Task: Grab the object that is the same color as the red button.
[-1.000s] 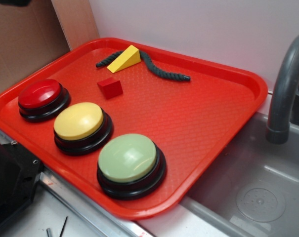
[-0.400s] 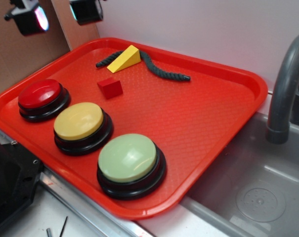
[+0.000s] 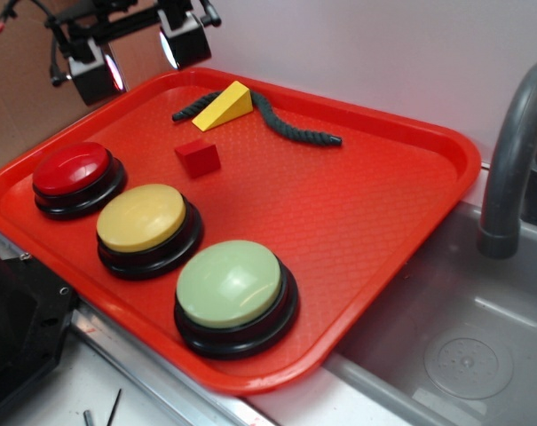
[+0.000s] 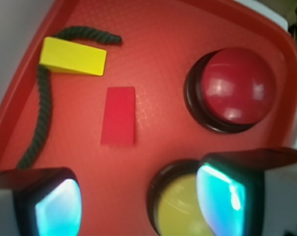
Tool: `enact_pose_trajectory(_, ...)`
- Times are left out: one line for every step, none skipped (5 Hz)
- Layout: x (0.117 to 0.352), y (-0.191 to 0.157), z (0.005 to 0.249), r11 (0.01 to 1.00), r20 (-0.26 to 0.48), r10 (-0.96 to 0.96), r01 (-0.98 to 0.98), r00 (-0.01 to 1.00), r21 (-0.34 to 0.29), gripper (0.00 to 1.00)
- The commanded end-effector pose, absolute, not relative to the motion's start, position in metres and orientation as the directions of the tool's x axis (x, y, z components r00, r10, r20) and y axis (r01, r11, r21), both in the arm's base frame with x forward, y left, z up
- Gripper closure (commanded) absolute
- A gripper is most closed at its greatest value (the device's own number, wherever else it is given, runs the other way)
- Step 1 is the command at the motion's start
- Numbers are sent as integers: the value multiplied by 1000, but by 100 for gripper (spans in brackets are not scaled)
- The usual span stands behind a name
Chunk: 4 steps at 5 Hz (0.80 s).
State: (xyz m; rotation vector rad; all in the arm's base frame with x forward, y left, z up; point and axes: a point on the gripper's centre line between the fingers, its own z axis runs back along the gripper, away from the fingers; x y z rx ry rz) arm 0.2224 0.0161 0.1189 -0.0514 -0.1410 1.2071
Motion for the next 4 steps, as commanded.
enact_pose_trajectory(237,28,80,326,143,938,-943,315,-61,0)
enact_pose_trajectory(248,28,64,320,161,938,-945,307,-62,0)
enact_pose_trajectory(258,31,44,318,155,939,-947,308,-45,0)
enact_pose_trajectory(268,30,20,326,168,933,-945,318,-21,0)
